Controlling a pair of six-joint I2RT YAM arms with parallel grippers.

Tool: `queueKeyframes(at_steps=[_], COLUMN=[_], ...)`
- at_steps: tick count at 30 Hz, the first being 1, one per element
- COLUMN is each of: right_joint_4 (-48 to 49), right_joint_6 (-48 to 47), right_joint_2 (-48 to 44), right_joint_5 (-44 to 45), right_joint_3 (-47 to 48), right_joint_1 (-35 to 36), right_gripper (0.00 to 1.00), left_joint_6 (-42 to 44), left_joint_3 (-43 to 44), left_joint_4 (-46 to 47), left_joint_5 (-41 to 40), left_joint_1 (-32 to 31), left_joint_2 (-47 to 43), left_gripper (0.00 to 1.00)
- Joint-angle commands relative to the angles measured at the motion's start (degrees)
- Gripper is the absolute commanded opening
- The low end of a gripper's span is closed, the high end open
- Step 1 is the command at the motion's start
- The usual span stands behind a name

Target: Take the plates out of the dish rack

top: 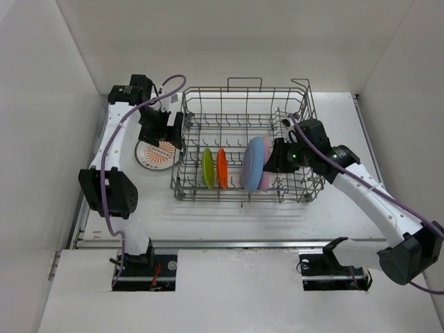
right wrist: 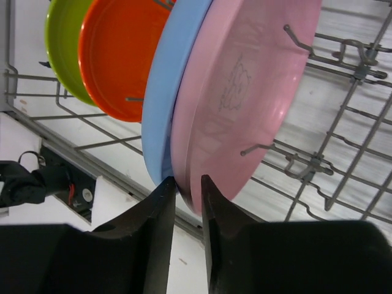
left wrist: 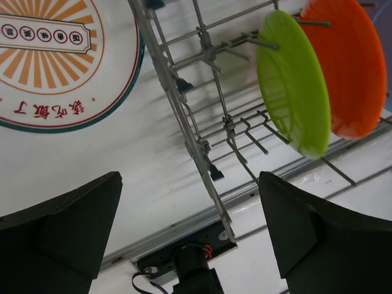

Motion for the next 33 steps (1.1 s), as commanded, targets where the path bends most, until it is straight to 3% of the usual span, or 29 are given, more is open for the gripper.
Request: queueKeyframes(at_steps=[1, 4, 7, 10, 14, 15, 20, 24, 33], right_joint_4=[5.64, 6.17, 5.3, 2.41, -3.22, -4.36, -10.25, -10.26, -9.74], right_joint_6=[0.5, -0.02, -0.03, -0.55, -2.84, -3.63, -4.16, -4.16, -3.63], right_joint_2=[2.24, 3.04, 3.04, 2.34, 4.52, 5.23, 9.19, 9.81, 11.65], right_joint_5=[2.95, 1.73, 1.72, 4.95, 13.02, 15.32, 24.3, 29.83, 32.56], right_joint_3=[-0.12, 0.67, 3.38, 9.16, 20.4, 22.45, 33.35, 39.24, 44.6], right_joint_1=[0.43, 0.43, 0.43, 0.43, 0.43, 0.43, -0.19, -0.71, -1.24], right_gripper=[0.27, 0.2, 0.0, 0.0, 0.0, 0.0, 0.0, 0.0, 0.0], left_joint_6=[-3.62, -4.86, -5.39, -5.39, -5.39, -5.39, -6.18, -6.89, -7.5], left_joint_3=[2.3, 5.83, 6.36, 5.84, 5.84, 5.84, 6.44, 6.98, 8.91], left_joint_4=[3.12, 1.54, 2.06, 2.07, 1.28, 1.28, 1.28, 1.28, -0.04], left_joint_5=[-1.45, 1.44, 1.45, 1.45, 1.98, 1.98, 1.46, 1.45, 0.93], left_joint_1=[0.51, 0.51, -0.19, -1.68, -2.39, -2.39, -2.39, -2.39, -2.39], left_joint_2=[6.1, 11.12, 11.75, 12.28, 15.26, 15.79, 15.8, 15.8, 17.38], left_gripper=[0.93, 0.9, 0.86, 0.79, 0.56, 0.38, 0.02, 0.0, 0.0])
